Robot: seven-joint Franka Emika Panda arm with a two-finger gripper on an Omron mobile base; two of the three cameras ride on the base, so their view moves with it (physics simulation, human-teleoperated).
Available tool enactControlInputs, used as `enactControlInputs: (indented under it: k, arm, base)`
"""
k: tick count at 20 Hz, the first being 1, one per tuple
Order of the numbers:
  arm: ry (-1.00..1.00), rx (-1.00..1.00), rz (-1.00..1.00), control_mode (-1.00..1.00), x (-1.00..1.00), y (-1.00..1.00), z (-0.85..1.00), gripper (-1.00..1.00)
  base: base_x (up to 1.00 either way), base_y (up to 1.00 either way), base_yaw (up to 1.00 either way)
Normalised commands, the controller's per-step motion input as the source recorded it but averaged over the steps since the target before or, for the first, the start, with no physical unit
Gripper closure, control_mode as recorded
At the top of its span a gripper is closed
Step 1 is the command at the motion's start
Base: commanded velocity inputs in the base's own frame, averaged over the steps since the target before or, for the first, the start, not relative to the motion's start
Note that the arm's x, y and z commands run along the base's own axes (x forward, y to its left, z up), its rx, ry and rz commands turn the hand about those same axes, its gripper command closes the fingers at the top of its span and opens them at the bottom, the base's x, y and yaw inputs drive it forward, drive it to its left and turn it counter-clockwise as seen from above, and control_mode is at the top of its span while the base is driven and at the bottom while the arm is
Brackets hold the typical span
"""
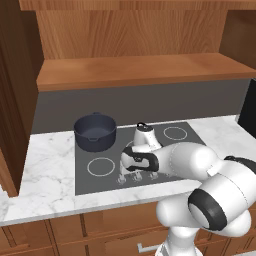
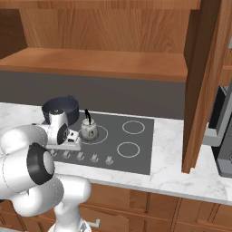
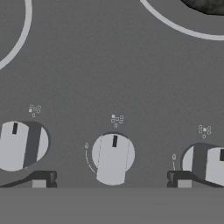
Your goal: Pick the kettle from the cabinet and place it on a stove burner. Then pick the pot from the counter and place it on another stove burner. Finally, turn both burners on.
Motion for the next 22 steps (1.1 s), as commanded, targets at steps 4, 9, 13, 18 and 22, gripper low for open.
enactControlInputs:
  k: [4, 9, 13, 18, 22]
  arm:
    - [0.00, 0.00, 0.00, -1.00, 0.00, 0.00, -0.11, -1.00]
    - [0.00, 0.00, 0.00, -1.00, 0.00, 0.00, -0.09, -1.00]
    - [0.00, 0.00, 0.00, -1.00, 0.00, 0.00, -0.06, -1.00]
    - [0.00, 0.00, 0.00, -1.00, 0.00, 0.00, -0.07, -1.00]
    - [0.00, 0.00, 0.00, -1.00, 0.00, 0.00, -0.04, -1.00]
  base:
    - [0.00, 0.00, 0.00]
    - [0.00, 0.00, 0.00]
    - [0.00, 0.00, 0.00]
    - [0.00, 0.00, 0.00]
    - [0.00, 0.00, 0.00]
